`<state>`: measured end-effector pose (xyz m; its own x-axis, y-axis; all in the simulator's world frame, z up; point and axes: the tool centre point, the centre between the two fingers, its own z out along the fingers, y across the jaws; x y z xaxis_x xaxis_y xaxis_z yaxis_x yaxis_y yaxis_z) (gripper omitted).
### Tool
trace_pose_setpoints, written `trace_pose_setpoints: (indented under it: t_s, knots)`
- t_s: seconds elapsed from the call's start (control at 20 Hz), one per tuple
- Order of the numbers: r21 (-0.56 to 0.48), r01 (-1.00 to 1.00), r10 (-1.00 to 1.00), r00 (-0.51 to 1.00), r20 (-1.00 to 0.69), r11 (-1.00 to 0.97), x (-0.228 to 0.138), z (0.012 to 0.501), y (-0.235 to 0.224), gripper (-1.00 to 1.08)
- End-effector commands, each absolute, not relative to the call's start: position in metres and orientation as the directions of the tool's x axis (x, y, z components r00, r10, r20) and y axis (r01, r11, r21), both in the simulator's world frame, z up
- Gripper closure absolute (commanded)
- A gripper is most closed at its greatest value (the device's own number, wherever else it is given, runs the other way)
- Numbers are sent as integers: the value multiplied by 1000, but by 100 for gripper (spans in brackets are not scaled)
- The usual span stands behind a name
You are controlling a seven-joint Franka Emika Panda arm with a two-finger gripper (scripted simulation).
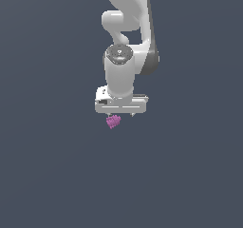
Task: Pick up the object and move it to a goal position.
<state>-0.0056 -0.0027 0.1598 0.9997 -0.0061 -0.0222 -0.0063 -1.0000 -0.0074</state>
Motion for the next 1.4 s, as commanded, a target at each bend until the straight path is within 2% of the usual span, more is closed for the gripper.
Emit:
trace_pose_setpoints:
  t_s: [0.0, 0.9, 1.35]
  knots:
    - [-7, -6, -6, 1000, -22, -1000, -6, 160, -3, -92]
    - [-10, -65, -65, 997, -31, -998, -10, 167, -10, -92]
    - [-9, -188, -188, 982, -30, -982, -14, 157, -12, -92]
